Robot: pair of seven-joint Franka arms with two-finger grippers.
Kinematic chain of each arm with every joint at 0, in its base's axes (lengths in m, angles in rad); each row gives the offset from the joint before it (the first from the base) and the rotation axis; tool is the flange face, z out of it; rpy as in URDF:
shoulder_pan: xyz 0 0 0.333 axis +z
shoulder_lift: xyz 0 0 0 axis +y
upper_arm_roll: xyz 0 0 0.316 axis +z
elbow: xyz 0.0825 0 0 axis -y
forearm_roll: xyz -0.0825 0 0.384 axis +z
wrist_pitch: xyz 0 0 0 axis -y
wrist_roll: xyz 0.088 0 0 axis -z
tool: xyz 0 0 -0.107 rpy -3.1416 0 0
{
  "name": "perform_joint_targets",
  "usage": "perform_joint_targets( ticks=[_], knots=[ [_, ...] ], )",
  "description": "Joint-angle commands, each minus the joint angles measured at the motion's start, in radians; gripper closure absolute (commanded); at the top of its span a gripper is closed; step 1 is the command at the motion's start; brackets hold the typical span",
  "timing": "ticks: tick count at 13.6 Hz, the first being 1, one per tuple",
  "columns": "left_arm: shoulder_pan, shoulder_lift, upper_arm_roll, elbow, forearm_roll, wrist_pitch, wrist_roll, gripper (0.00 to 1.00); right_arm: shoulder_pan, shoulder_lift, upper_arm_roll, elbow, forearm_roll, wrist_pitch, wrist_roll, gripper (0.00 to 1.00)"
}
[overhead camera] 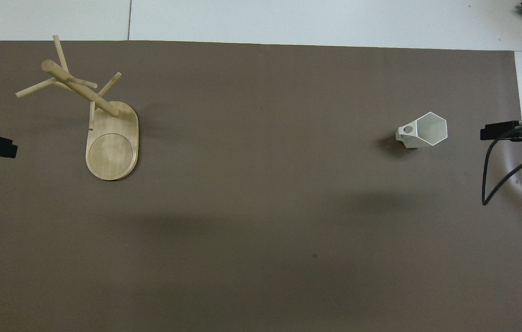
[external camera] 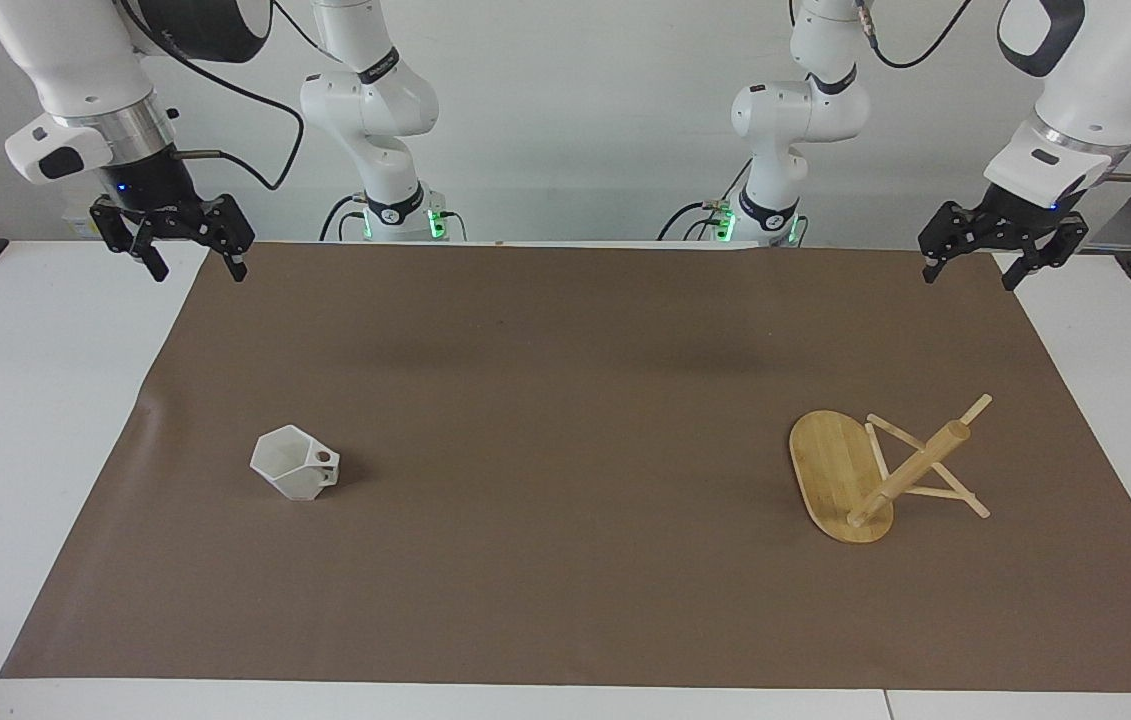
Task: Hang cup on rack
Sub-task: 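Reach the right gripper to the white cup and grasp it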
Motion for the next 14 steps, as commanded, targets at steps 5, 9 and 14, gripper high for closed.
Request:
perform_joint_targets(
  ticks=[5,9,14],
  knots=[
    [0.004,-0.028,0.012,-0.030,0.014,-0.004,0.009,0.00,-0.009,0.142,0.001,-0.103,-0.007,0.286,-0.071,0.00],
    [0.004,-0.028,0.012,-0.030,0.014,-0.004,0.009,0.00,-0.009,0.210,0.001,-0.105,-0.007,0.360,-0.071,0.00],
    [0.004,-0.028,0.012,-0.030,0.014,-0.004,0.009,0.00,-0.011,0.248,0.001,-0.119,-0.004,0.459,-0.057,0.07]
  ],
)
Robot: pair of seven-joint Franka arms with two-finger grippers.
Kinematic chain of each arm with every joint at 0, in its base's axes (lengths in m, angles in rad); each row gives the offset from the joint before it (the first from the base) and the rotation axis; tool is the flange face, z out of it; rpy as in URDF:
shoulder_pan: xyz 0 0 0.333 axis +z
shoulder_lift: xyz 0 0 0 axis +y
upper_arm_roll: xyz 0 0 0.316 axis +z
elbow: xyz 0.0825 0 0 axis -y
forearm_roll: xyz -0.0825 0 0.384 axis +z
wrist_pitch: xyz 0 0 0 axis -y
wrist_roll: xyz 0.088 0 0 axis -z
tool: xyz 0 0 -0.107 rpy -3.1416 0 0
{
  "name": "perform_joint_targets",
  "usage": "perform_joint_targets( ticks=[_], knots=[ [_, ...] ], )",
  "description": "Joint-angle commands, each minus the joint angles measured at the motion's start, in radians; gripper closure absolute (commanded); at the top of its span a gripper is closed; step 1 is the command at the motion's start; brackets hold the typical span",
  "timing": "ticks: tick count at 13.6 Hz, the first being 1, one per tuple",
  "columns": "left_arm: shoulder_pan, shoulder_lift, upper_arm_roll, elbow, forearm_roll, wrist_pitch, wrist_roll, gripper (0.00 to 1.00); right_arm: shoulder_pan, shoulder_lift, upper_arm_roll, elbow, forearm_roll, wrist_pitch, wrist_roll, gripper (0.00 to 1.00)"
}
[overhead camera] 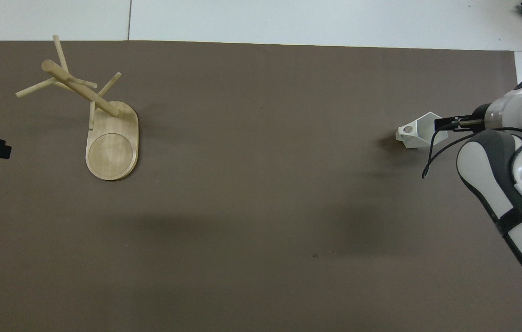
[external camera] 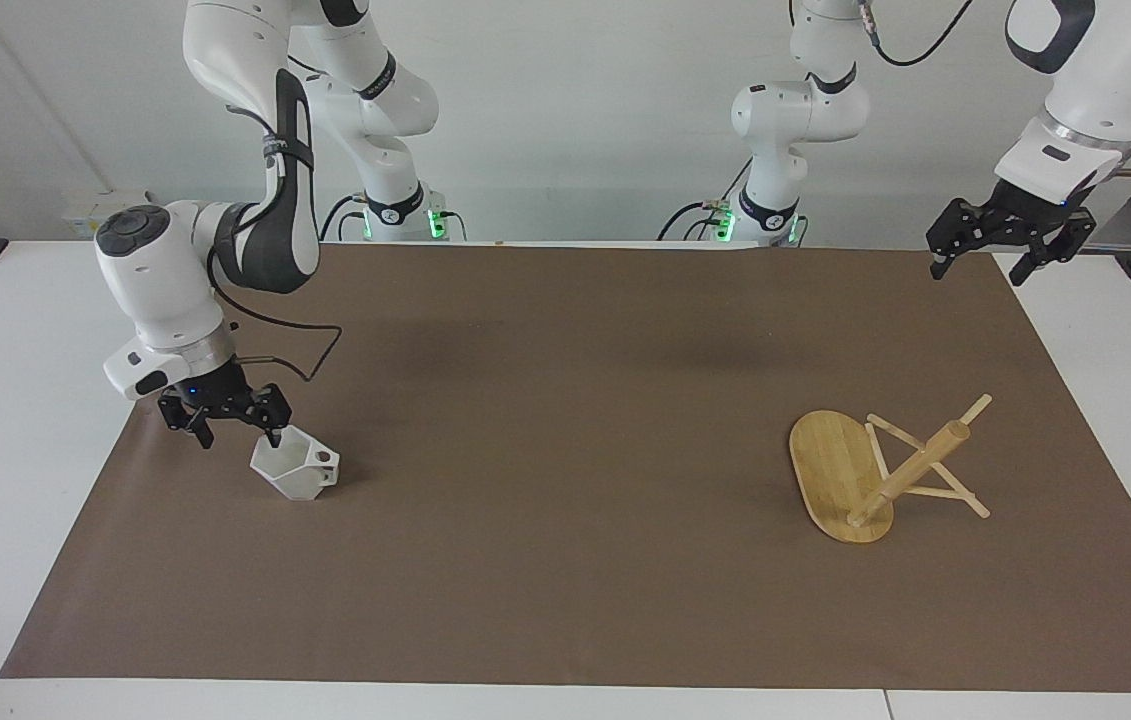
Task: Hang cup on rack
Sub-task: 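Reach the right gripper to the white cup and grasp it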
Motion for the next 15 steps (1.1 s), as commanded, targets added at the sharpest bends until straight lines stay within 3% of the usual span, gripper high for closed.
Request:
perform_joint_targets(
  ticks=[1,7,9,12,14,15],
  knots=[
    [0.002,-0.027,0.001,-0.028,0.014,-0.003,0.009,0.00,-0.010,0.035,0.004,-0.012,0.002,0.074,-0.012,0.08],
    [0.002,-0.027,0.001,-0.028,0.014,-0.003,0.009,0.00,-0.007,0.054,0.007,-0.015,0.003,0.059,0.066,0.14],
    [0.002,-0.027,0.001,-0.028,0.014,-0.003,0.009,0.00,-0.007,0.052,0.007,-0.014,0.001,0.044,0.051,0.21],
    [0.002,-0.027,0.001,-0.028,0.014,-0.003,0.009,0.00,-0.007,0.052,0.010,-0.012,0.003,0.041,0.031,0.47],
    [0.002,-0.027,0.001,-0.028,0.014,-0.003,0.009,0.00,-0.007,0.051,0.016,-0.011,0.003,0.025,0.033,0.87],
    [0.002,-0.027,0.001,-0.028,0.014,-0.003,0.009,0.00,-0.007,0.051,0.017,-0.011,0.003,0.022,0.034,1.00]
  ],
)
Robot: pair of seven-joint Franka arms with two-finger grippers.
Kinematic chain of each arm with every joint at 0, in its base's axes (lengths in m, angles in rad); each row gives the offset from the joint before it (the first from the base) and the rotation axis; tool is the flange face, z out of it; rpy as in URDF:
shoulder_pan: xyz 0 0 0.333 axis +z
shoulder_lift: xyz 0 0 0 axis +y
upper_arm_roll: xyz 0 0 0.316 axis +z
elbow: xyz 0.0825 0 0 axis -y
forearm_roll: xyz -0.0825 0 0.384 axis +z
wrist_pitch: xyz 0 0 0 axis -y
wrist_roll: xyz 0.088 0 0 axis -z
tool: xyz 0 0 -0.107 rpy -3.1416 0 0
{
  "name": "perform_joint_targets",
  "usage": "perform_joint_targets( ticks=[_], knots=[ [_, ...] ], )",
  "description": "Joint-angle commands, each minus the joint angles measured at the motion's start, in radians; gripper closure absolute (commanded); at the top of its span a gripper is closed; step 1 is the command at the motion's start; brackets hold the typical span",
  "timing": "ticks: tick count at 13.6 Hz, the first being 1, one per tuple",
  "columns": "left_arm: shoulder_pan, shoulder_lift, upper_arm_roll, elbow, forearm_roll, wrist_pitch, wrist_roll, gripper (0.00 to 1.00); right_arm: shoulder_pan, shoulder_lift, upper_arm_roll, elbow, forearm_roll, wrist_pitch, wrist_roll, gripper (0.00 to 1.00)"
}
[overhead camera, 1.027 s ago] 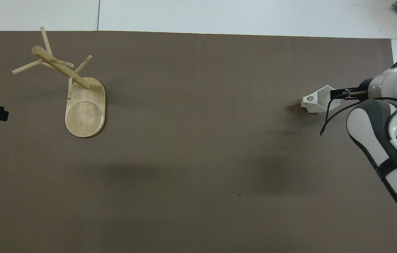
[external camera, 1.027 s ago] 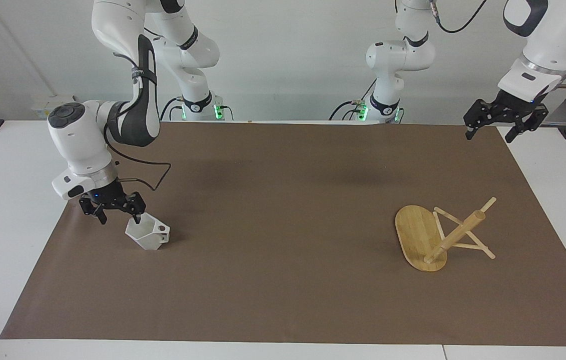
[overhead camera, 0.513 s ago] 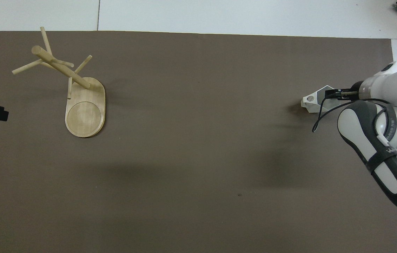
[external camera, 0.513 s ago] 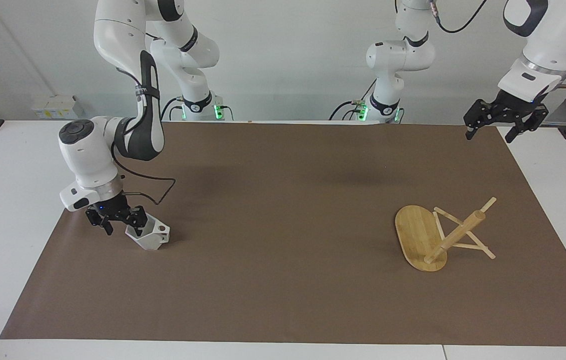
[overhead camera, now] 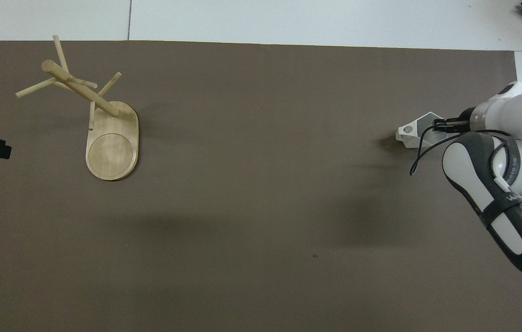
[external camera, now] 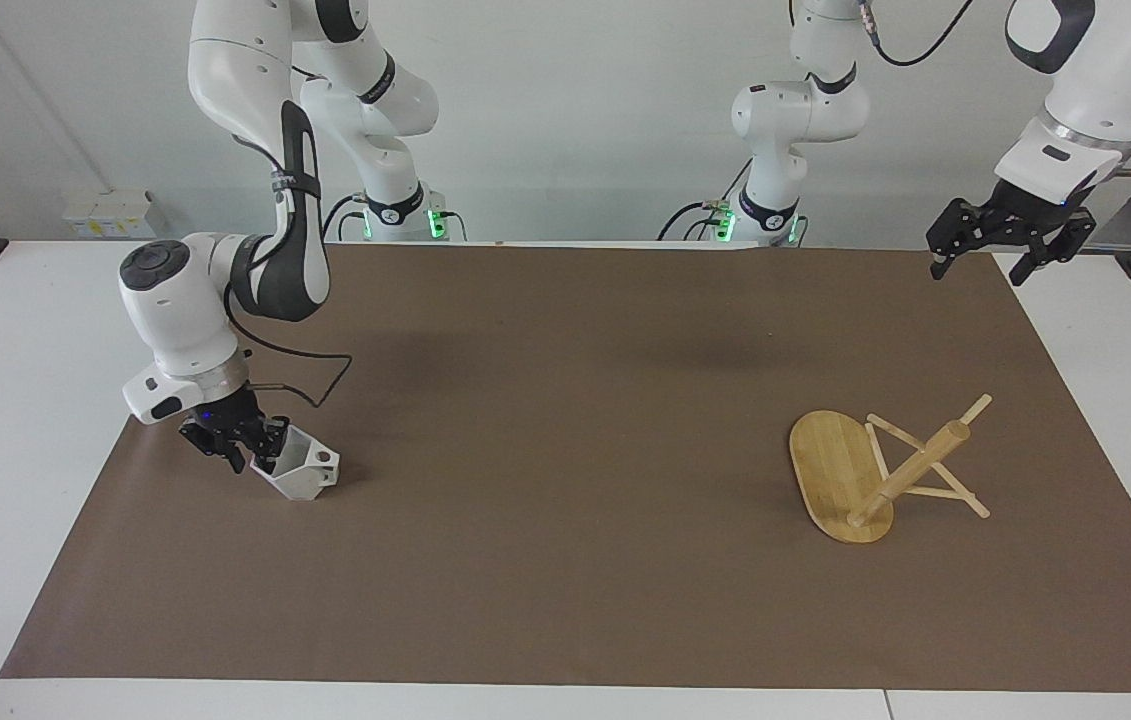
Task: Hang cup on rack
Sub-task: 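Reach the right gripper to the white cup and grasp it, then carry the white cup with the right gripper toward the wooden rack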
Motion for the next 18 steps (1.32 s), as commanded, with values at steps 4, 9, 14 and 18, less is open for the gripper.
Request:
perform_joint_targets(
  ticks=[4,9,14,18],
  knots=[
    [0.002,-0.027,0.001,-0.028,0.014,-0.003,0.009,0.00,-0.005,-0.011,0.016,0.012,0.003,-0.066,-0.008,1.00],
    [0.002,-0.027,0.001,-0.028,0.014,-0.003,0.009,0.00,-0.005,-0.022,0.070,0.149,0.058,-0.287,-0.006,1.00],
    [0.002,-0.027,0.001,-0.028,0.014,-0.003,0.009,0.00,-0.004,-0.068,0.157,0.240,0.362,-0.401,-0.106,1.00],
    [0.002,-0.027,0.001,-0.028,0.014,-0.003,0.009,0.00,-0.004,-0.068,0.226,0.288,0.545,-0.400,-0.083,1.00]
  ],
)
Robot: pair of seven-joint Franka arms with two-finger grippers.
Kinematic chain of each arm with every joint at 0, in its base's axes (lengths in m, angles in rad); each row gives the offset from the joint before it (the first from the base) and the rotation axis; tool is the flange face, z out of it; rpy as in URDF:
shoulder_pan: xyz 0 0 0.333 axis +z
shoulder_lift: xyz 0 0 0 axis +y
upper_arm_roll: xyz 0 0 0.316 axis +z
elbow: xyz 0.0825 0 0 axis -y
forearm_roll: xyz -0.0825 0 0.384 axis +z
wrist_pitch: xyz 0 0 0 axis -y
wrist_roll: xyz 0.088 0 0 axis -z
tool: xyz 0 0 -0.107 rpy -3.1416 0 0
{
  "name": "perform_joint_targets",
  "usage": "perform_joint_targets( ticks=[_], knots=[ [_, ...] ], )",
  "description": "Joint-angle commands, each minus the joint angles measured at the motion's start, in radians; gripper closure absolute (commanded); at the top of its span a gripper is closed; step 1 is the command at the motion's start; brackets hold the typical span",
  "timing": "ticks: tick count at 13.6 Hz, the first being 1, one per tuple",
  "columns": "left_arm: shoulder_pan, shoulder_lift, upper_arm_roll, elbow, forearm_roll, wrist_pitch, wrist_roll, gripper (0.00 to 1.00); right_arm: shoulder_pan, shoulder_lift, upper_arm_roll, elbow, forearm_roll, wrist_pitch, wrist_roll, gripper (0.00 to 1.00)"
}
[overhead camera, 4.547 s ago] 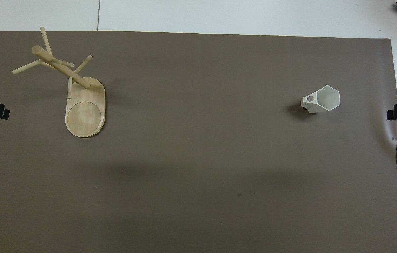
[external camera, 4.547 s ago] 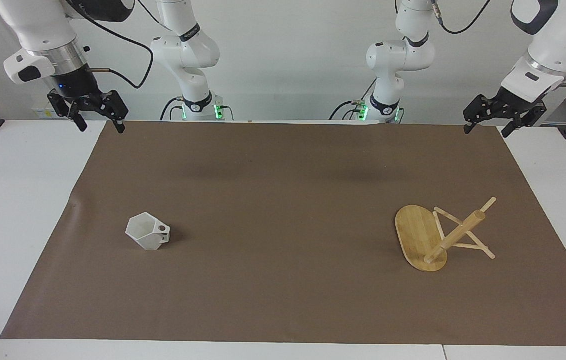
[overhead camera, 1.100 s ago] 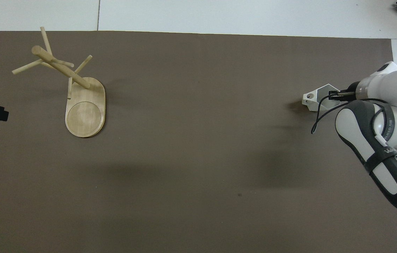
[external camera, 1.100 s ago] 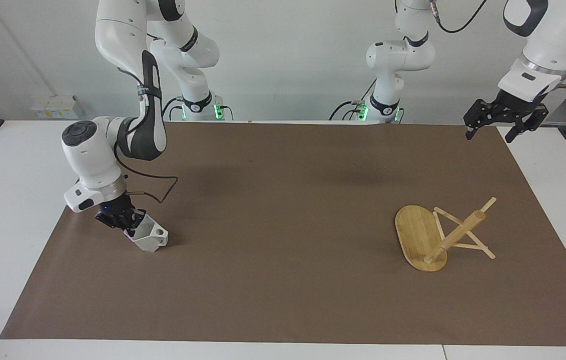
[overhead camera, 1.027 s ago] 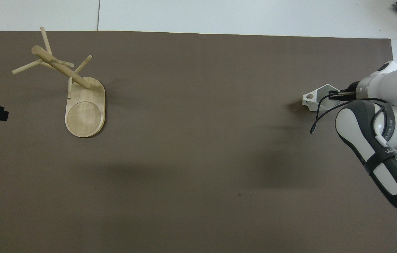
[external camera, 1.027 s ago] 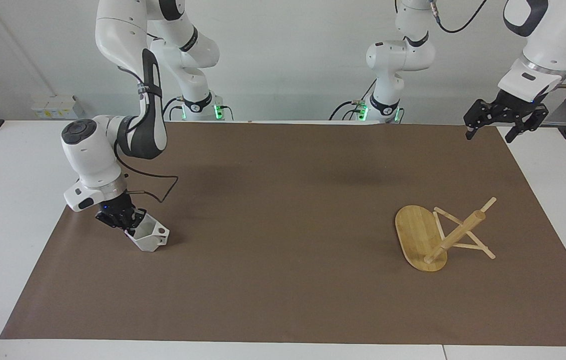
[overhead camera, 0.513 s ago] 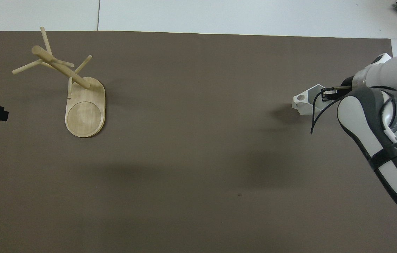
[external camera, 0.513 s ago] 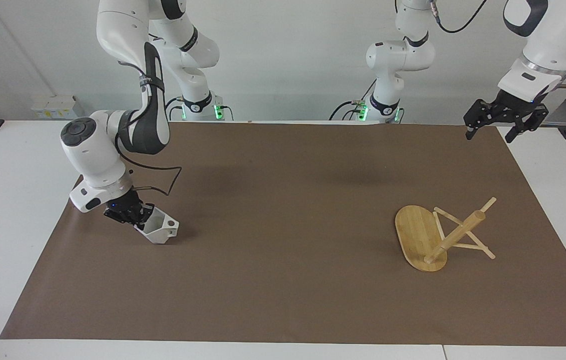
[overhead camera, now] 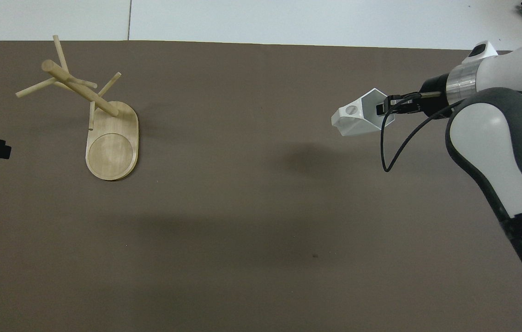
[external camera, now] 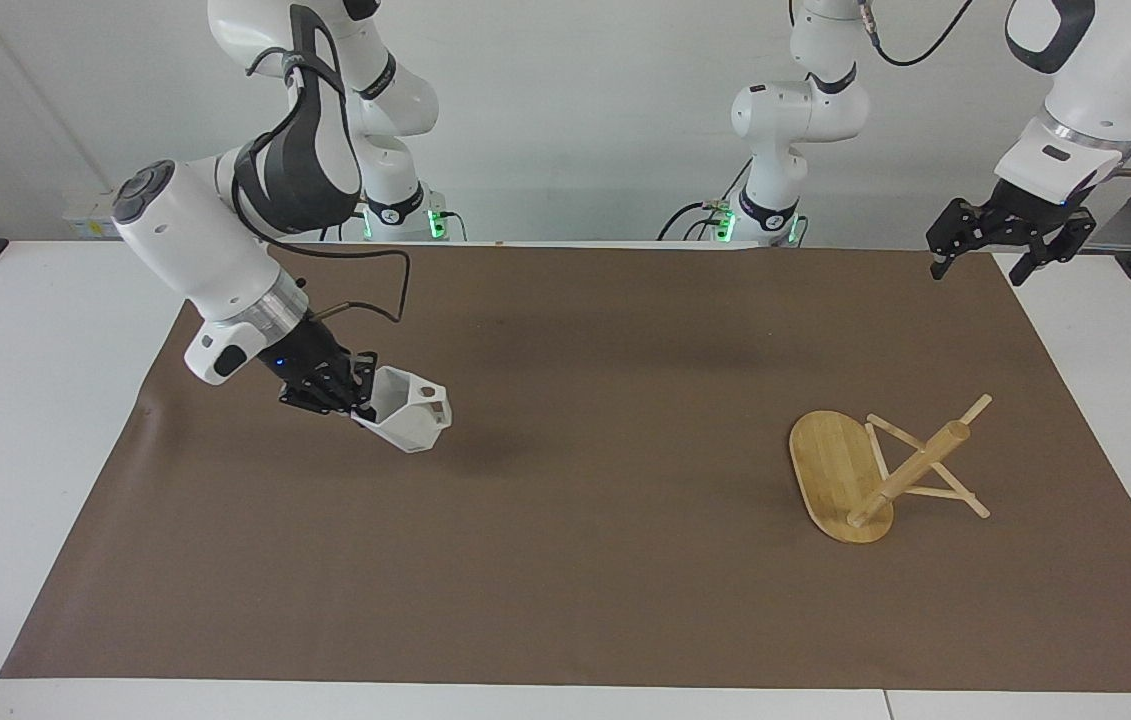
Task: Hang cup on rack
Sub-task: 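Carry the white cup with the right gripper toward the wooden rack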
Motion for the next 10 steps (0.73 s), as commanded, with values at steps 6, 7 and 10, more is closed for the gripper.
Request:
perform_joint_targets(
  ticks=[6,7,10],
  knots=[
    [0.002,-0.027,0.001,-0.028,0.014,-0.003,0.009,0.00,-0.013,0.009,0.100,0.039,0.381,0.002,-0.007,1.00],
    [0.002,-0.027,0.002,-0.028,0.014,-0.008,0.009,0.00,-0.013,0.010,0.114,0.039,0.406,0.005,-0.007,1.00],
    [0.012,-0.028,0.002,-0.027,0.014,-0.019,0.019,0.00,-0.011,0.012,0.173,0.039,0.414,0.005,-0.007,1.00]
  ],
)
